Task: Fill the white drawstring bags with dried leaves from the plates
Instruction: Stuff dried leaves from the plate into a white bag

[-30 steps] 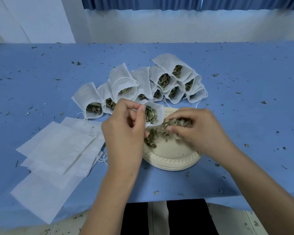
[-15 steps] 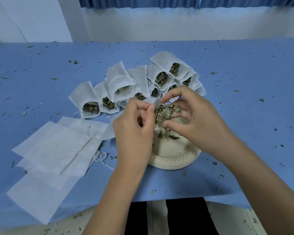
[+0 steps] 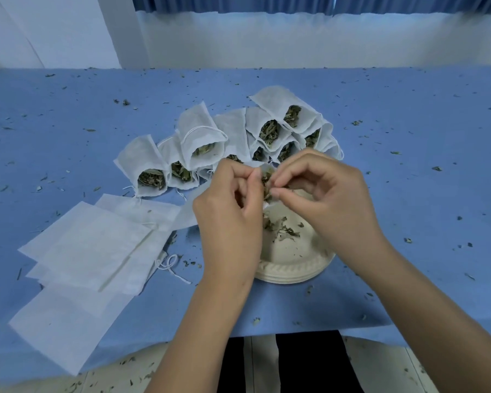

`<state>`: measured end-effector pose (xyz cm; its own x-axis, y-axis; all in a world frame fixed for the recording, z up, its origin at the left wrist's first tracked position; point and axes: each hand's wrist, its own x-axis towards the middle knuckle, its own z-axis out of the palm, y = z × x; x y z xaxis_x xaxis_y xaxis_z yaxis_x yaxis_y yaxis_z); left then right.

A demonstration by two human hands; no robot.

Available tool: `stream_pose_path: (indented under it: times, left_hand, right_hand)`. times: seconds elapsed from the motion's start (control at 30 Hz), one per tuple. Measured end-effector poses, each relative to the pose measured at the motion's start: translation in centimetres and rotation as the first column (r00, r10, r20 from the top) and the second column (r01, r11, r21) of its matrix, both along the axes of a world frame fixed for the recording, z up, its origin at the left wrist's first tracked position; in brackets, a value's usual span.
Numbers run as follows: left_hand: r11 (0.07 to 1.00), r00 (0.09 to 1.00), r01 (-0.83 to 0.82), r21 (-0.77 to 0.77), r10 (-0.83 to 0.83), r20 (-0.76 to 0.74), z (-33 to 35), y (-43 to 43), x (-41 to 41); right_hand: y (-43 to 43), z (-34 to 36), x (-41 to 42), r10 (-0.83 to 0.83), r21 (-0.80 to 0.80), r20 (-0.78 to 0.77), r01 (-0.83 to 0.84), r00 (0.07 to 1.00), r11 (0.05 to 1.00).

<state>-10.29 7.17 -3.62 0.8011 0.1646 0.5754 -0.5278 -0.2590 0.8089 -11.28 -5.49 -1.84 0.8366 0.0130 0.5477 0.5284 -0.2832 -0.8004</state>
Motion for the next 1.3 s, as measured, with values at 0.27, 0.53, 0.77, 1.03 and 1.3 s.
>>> stream_pose_path:
  times: [0.27,0.53,0.77,1.03,1.3]
  left_hand:
    - [0.997,0.997,0.036,-0.074,-0.041,-0.064,0.0,-0.4,-0.4]
    - [0.994,0.998,0.003,-0.111,-0.01,-0.066,0.6,0.7,0.0]
    - [0.988,0.987,0.101,-0.117,-0.114,-0.111,0.3,1.4,-0.1]
    - [0.974,0.985,-0.092,-0.208,0.058,-0.163,0.5,3.4,0.5]
    - [0.975,0.983,-0.109,-0.195,0.076,-0.167,0.4,3.7,0.0]
  right_hand:
    - [0.5,0.9,0.6,0.165,-0.128,-0.334,-0.218,0.928,0.968]
    - [0.1,1.2,-1.2,-0.057,-0.531,0.211,0.163,0.976,0.832]
    - [1.1,1.2,-0.1,0.07,-0.66,-0.072,-0.1,0.995,0.744]
    - [-1.7,1.2,-0.4,-0.421,-0.737,-0.399,-0.012,0.815,0.675]
    - [-0.6,-0.5,0.7,-0.401,-0.693,-0.388,0.024,0.83,0.721]
